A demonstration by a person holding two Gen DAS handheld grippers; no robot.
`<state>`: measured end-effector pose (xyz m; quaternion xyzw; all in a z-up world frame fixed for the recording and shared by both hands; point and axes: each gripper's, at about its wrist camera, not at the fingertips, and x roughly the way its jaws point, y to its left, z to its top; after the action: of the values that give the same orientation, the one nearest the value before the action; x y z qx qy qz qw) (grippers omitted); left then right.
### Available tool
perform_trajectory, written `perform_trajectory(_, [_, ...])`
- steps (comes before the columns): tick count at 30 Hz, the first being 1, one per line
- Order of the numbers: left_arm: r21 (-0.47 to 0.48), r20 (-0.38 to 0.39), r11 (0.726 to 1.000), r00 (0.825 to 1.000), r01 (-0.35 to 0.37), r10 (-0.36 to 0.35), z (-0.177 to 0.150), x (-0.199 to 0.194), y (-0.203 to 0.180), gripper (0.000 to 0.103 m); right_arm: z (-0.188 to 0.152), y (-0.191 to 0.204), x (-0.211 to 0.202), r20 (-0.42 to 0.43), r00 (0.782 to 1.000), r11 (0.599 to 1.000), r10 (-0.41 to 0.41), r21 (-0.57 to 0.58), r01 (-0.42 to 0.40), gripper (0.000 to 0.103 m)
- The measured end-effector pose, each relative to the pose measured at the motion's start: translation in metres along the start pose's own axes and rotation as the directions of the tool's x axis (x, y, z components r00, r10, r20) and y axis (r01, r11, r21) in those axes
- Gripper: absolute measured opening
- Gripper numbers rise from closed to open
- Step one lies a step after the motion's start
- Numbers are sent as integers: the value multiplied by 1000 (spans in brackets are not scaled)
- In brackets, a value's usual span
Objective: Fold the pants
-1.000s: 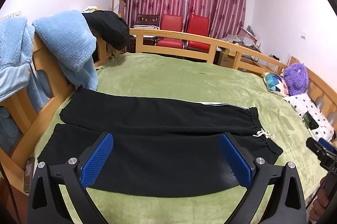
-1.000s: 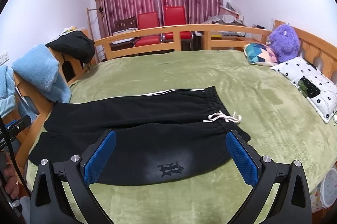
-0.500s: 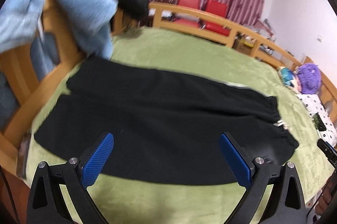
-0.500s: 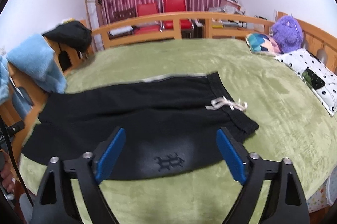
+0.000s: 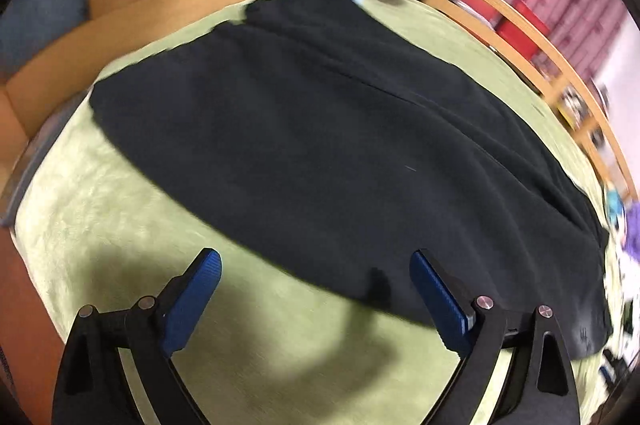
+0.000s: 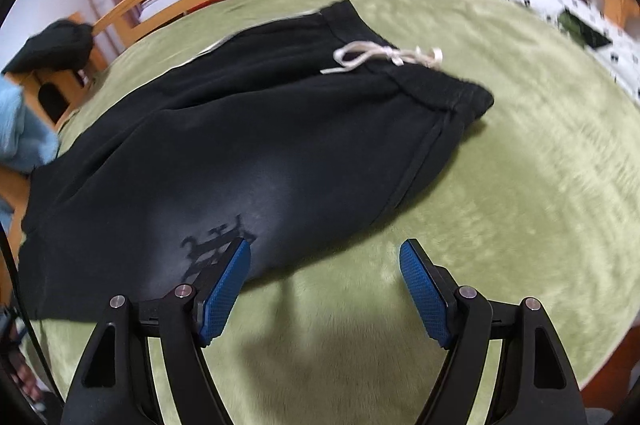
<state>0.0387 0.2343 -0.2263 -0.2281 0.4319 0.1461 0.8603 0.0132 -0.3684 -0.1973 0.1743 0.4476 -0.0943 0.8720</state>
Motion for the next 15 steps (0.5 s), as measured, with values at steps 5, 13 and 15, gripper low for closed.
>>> perform_trajectory(5, [-73, -6, 997, 1000, -21, 21, 10, 19, 13, 95, 8, -7, 32, -38, 995, 990, 89, 112, -84, 77])
perform_trajectory(13, [-52, 13, 996, 997, -76, 77, 40, 21, 8, 12, 21, 5, 54, -33, 983, 974, 181, 141, -175, 18])
perform_trajectory(15, [-81, 44, 997, 999, 19, -15, 57, 6, 12, 11, 32, 9, 32, 27, 974, 967, 226, 112, -228, 18])
